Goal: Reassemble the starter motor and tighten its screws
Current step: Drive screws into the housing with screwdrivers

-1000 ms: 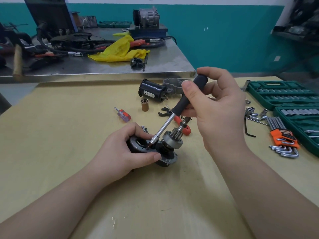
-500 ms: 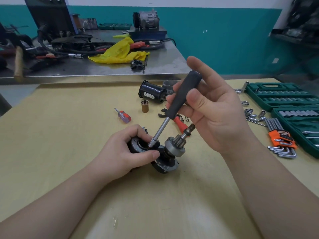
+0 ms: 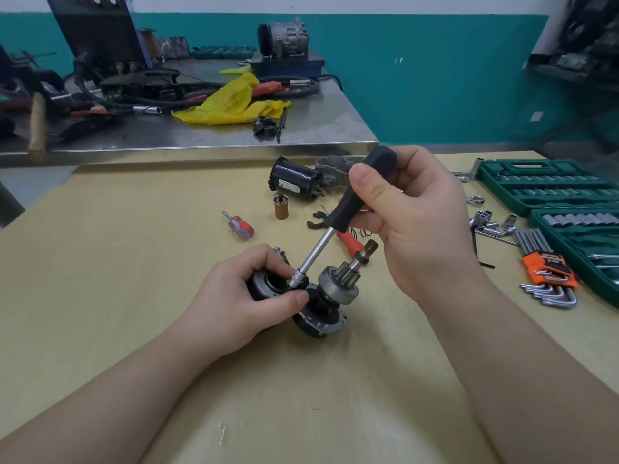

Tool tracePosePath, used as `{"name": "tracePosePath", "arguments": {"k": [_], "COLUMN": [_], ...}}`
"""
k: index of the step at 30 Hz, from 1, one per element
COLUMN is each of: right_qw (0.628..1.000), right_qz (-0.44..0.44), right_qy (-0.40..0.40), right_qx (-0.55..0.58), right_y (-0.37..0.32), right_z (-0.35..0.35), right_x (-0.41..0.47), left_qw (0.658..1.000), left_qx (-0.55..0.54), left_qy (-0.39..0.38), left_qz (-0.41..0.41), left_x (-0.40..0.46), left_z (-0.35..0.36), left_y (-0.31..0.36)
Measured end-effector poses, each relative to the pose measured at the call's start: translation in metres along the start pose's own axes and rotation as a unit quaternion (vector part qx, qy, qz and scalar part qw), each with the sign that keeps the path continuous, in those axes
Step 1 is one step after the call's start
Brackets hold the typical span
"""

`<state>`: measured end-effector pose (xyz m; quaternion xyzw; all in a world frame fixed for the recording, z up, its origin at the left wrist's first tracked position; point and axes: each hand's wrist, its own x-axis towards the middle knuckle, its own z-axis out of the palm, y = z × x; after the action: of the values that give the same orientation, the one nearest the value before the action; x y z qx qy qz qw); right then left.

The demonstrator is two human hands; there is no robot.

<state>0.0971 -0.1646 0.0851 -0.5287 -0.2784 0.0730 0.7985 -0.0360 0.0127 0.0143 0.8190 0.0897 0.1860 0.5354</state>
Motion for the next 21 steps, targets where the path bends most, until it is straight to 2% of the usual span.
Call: {"name": "tracePosePath", "arguments": {"k": [5,10,15,19,21], "right_qw": [1.0,0.997,0.982,0.955,0.944], "right_qz": [-0.008,-0.022,-0.027,-0.018,-0.03], "right_qy": [0.013,0.069,0.184,0.297,0.324], "right_qx": [0.018,0.027,0.036,-0.02,-0.048], "right_y": [0.009,0.01,0.01,0.017,0.019], "right_z": [-0.002,-0.005,-0.021,-0.037,-0.046], "right_x": [-0.001,0.003,0.014,0.026,0.03], "left_qw": [1.0,1.0,1.0,1.0,1.0], "left_qx": [0.012,0.004,0.009,0.007,0.004], "left_qy": [-0.002,-0.001,-0.003,-0.002,-0.001], "left_qz": [-0.001,-0.005,0.011,0.021,0.025], "left_x": [0.0,0.0,-0.003,-0.004,-0.005], "left_z": [-0.001,-0.001,-0.001,0.0,0.0], "left_y": [-0.001,-0.002,-0.001,0.0,0.0]}}
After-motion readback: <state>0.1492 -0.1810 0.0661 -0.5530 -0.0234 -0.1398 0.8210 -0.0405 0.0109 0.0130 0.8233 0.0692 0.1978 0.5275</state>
